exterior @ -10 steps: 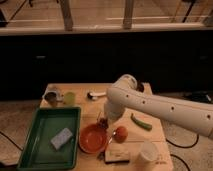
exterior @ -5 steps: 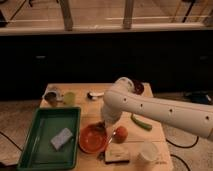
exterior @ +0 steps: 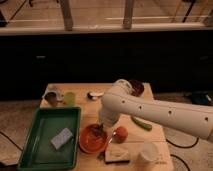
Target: Place grapes in red bowl
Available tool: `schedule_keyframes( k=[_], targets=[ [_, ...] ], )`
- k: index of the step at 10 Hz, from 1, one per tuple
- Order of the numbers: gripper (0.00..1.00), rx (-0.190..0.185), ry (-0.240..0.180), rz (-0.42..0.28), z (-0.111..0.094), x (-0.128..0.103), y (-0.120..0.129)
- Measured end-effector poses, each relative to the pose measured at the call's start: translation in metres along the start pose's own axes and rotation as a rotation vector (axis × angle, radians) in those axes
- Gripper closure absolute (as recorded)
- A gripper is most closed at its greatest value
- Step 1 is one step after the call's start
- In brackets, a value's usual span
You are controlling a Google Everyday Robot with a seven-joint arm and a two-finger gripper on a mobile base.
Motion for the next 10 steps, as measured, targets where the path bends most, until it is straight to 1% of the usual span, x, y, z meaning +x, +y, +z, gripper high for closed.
schedule_keyframes(
  k=[6, 10],
  targets=[
    [0.93, 0.001, -0.030, -0.044, 0.012, -0.017, 0.001],
    [0.93, -0.002, -0.062, -0.074, 0.022, -0.025, 0.002]
  ],
)
